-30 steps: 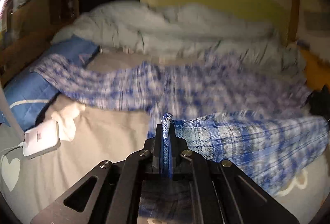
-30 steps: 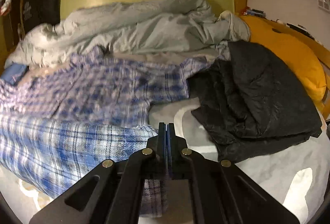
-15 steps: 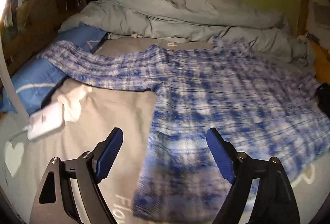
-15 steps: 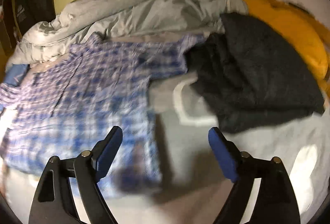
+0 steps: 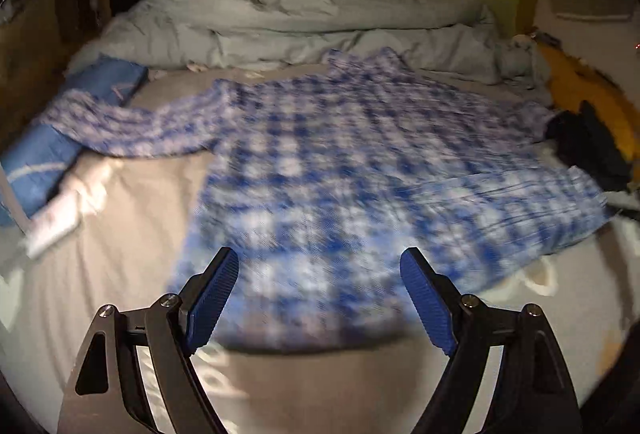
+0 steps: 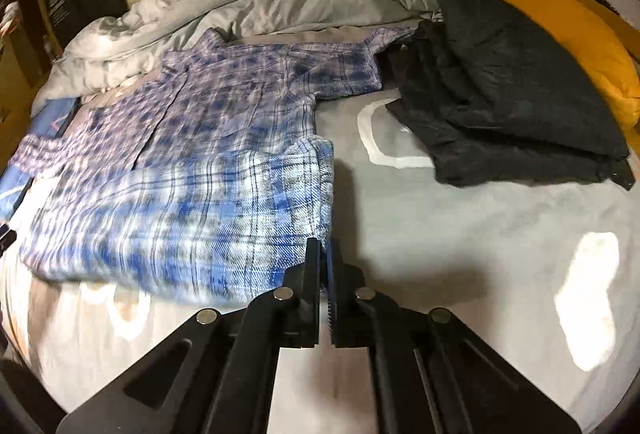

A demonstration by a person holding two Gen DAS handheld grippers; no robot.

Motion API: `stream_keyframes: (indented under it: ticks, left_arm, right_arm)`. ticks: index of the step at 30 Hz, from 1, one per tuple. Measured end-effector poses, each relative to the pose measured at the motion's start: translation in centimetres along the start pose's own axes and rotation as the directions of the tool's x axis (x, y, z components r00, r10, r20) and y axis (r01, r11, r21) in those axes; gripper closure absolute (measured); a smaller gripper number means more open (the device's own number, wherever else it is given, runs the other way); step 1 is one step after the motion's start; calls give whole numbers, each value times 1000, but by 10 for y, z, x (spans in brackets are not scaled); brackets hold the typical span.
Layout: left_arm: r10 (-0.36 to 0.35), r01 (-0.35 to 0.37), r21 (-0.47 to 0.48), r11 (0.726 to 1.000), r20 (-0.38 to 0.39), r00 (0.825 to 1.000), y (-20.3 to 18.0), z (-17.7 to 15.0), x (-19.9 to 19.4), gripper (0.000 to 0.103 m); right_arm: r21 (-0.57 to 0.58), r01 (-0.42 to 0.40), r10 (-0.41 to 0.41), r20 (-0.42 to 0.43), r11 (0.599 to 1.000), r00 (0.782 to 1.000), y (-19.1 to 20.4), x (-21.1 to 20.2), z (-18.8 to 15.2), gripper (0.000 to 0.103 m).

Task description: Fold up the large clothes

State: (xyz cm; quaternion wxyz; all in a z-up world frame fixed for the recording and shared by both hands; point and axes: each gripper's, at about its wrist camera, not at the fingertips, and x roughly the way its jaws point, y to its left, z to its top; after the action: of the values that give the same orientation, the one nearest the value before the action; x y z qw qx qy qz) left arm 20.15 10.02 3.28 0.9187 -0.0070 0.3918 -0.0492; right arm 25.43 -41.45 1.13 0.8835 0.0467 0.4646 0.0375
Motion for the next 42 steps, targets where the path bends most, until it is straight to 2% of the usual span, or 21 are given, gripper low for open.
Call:
stream_keyframes:
  ticks: [1,2,3,5,8,10,13,15,17,19,24,25,27,30,34,37,40,41,42]
  left_arm:
    - [4,-4,19,1000,-2,1000,-5,-3,0,18]
    - [22,-22,42,999,-4,1000,-9,-5,1,18]
    - [40,-40,63,997,-7,999,-13,-8,2,18]
    - [65,-62,89,994,-24,998,-19,-14,7,18]
    - [54,-50,84,995,-46,997,-21,-20,11,18]
    - [73,-68,105,992,-41,997,-25,-23,11,18]
    - [89,-84,131,988,-32,996,-29,-26,12,18]
    - [84,-79,133,988,-31,996,-32,-27,12,18]
    - [77,-73,130,989,-24,997,-34,-25,12,18]
    - [71,-68,128,989,-18,997,-36,-23,12,18]
    - [53,-45,172,984,-42,998,-49,-23,20,18]
    - [49,-37,196,980,-54,997,-54,-25,22,18]
    - [44,-21,269,963,-79,996,-67,-32,27,18]
    - [77,-38,348,937,-100,992,-82,-43,34,18]
    - [128,-71,375,924,-129,983,-83,-52,48,18]
    - [195,-131,390,911,-130,972,-76,-56,64,18]
    - [215,-157,389,908,-111,970,-65,-55,72,17]
    - [220,-166,392,905,-97,971,-62,-54,73,17]
    - [254,-211,406,889,-54,966,-58,-53,76,17]
  right_arm:
    - [9,12,-11,-59,1000,998,-4,9,-7,101]
    - [27,30,-26,-145,999,989,-8,25,-15,101]
    - [39,34,-26,-195,999,980,-11,36,-19,101]
    - [34,36,-28,-195,999,980,-11,37,-20,101]
    - [16,35,-32,-148,999,988,-8,21,-18,100]
    - [7,62,-60,-124,998,990,-6,15,-16,98]
    - [-22,111,-111,-9,994,994,5,-2,-9,91]
    - [-43,110,-107,60,993,992,15,-13,-6,75]
    - [-59,83,-75,127,995,989,25,-21,-4,64]
    - [-76,65,-51,168,995,984,37,-25,-2,60]
    - [-168,23,13,211,985,977,66,-25,-5,33]
    - [-204,25,20,213,979,977,75,-23,-8,31]
    - [-272,29,28,206,962,978,93,-17,-16,25]
    - [-386,60,12,182,920,983,120,-4,-30,22]
    - [-519,94,-14,155,850,988,150,15,-49,22]
    - [-594,137,-58,151,793,987,164,29,-61,22]
    - [-627,240,-161,181,741,970,166,45,-66,22]
    - [-624,285,-198,207,728,958,164,49,-64,22]
    - [-612,354,-256,245,707,935,160,53,-62,22]
